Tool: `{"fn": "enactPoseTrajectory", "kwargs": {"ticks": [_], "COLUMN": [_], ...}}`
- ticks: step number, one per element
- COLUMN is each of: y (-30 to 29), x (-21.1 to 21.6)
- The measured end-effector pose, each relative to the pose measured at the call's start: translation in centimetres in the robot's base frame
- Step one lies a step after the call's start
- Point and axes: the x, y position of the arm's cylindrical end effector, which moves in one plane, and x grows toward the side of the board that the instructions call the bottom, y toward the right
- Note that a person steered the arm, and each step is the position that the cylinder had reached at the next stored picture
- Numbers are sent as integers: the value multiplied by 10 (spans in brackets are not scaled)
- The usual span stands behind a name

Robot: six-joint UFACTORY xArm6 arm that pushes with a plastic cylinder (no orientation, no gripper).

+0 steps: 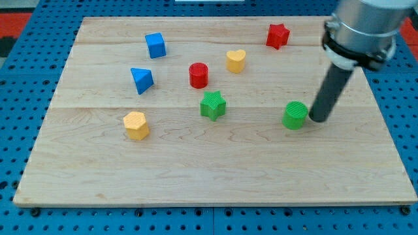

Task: Slide the green circle right and slightly up

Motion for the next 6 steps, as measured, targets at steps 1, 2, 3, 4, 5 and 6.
{"fn": "enactPoseTrajectory", "kwargs": {"ticks": [1,2,3,4,5,6], "y": [10,-40,-74,-55,-54,-21], "x": [59,61,18,-15,20,53]}}
